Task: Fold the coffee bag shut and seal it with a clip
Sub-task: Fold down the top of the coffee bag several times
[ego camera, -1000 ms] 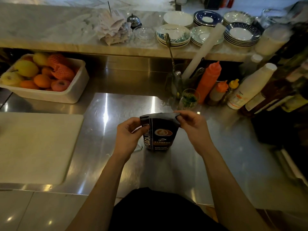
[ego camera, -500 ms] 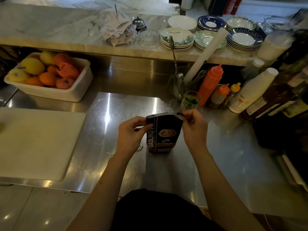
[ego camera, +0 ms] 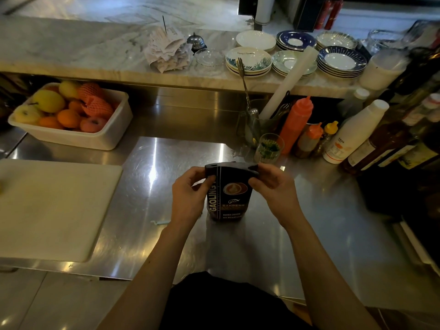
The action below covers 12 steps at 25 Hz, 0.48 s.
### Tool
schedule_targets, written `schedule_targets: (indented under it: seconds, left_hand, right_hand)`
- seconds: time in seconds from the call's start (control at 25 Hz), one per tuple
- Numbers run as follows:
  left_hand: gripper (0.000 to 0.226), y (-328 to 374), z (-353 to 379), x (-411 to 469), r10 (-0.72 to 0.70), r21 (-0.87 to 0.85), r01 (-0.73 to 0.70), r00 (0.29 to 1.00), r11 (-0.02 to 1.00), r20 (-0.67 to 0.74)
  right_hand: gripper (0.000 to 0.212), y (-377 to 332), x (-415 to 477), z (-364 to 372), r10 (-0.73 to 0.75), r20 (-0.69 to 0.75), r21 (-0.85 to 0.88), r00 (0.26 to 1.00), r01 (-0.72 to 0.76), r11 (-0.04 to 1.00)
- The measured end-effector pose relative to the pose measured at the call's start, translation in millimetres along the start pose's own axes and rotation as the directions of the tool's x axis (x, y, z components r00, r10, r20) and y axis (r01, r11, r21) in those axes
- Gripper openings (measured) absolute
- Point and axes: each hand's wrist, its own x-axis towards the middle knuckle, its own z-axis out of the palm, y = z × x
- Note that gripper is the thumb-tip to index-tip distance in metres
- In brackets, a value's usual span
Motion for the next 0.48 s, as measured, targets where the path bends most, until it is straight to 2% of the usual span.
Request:
schedule_targets:
  seconds: [0.08, 0.2, 0.28, 0.36, 0.48]
  left_hand:
    - [0.021, 0, 2, -1, 0.033, 0.018, -0.034, 0.997, 0.999, 0.064]
    - [0.024, 6, 7, 3, 0.054, -0.006, -0.054, 0.992, 0.999, 0.117]
    - [0.017, 8, 11, 9, 0.056, -0.048, -0.051, 0.992, 0.998, 0.114]
    - [0.007, 6, 18, 14, 0.091, 0.014, -0.093, 0.992, 0.996, 0.084]
    - [0.023, 2, 33, 16, 0.099, 0.11, -0.1, 0.995, 0.989, 0.013]
  right_hand:
    - [0.019, 7, 6, 4, -0.036, -0.103, -0.154, 0.994, 0.02, 0.988]
    - [0.011, 14, 6, 13, -0.065, -0.175, -0.198, 0.982, 0.029, 0.98]
    - [0.011, 12, 3, 15, -0.096, -0.158, -0.188, 0.983, 0.066, 0.98]
    - [0.009, 9, 5, 20, -0.105, -0.102, -0.184, 0.989, 0.085, 0.979]
    - [0.005, 7, 16, 38, -0.095, -0.121, -0.235, 0.988, 0.064, 0.97]
